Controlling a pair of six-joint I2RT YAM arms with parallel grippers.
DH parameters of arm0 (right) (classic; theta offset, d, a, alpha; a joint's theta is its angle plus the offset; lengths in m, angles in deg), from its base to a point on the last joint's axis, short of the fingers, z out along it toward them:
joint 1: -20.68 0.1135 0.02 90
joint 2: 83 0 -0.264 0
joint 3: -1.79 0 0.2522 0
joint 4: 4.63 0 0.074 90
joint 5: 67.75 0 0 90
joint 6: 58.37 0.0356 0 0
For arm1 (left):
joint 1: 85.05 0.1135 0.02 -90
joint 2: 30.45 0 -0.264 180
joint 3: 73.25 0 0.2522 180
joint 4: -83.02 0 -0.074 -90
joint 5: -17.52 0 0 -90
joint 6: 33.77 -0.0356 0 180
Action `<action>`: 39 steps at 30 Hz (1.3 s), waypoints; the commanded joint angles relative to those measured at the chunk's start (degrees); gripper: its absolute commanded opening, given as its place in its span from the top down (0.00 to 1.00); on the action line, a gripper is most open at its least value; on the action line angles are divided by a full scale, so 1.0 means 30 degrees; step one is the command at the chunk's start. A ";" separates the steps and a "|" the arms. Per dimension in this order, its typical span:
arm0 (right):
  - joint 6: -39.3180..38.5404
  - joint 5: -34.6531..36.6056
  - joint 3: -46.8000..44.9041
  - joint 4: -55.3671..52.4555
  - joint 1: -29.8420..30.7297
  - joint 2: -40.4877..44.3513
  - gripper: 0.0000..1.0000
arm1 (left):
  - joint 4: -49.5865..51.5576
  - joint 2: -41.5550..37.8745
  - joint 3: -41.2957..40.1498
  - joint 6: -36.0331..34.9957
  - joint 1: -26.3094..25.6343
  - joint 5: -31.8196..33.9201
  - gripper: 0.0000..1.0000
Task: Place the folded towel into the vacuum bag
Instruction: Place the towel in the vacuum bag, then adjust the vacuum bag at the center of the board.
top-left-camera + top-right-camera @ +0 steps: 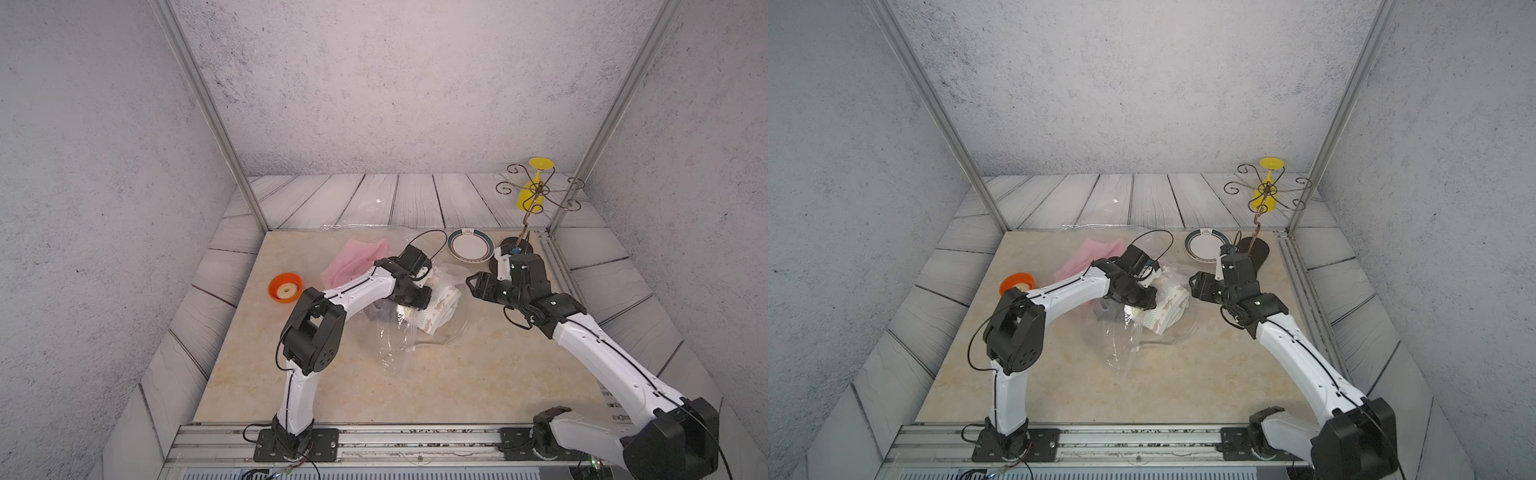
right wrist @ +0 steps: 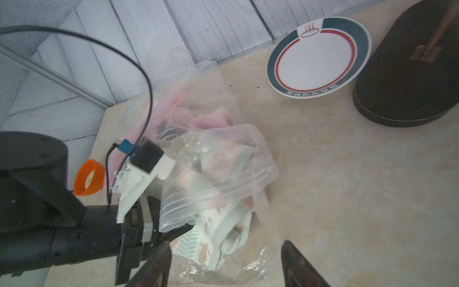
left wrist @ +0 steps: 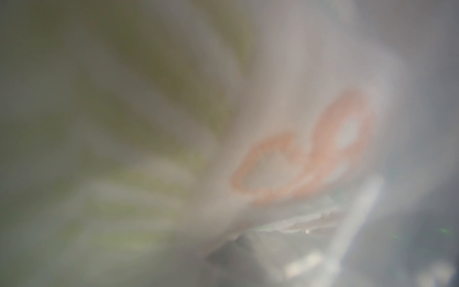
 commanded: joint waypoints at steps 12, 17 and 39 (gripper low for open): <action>0.1073 -0.2154 -0.2535 0.3809 -0.0652 -0.5296 0.40 | 0.0689 -0.1140 0.0191 -0.0077 0.0058 0.0219 1.00; 0.0998 -0.1873 -0.1528 0.5275 -0.0652 -0.7785 0.55 | 0.0770 -0.1707 0.0126 -0.0220 0.0058 -0.0167 1.00; 0.4301 -1.0763 0.4309 1.1426 -0.0642 -0.4202 1.00 | 0.0150 -0.6882 0.2401 -0.6218 0.3396 0.3565 1.00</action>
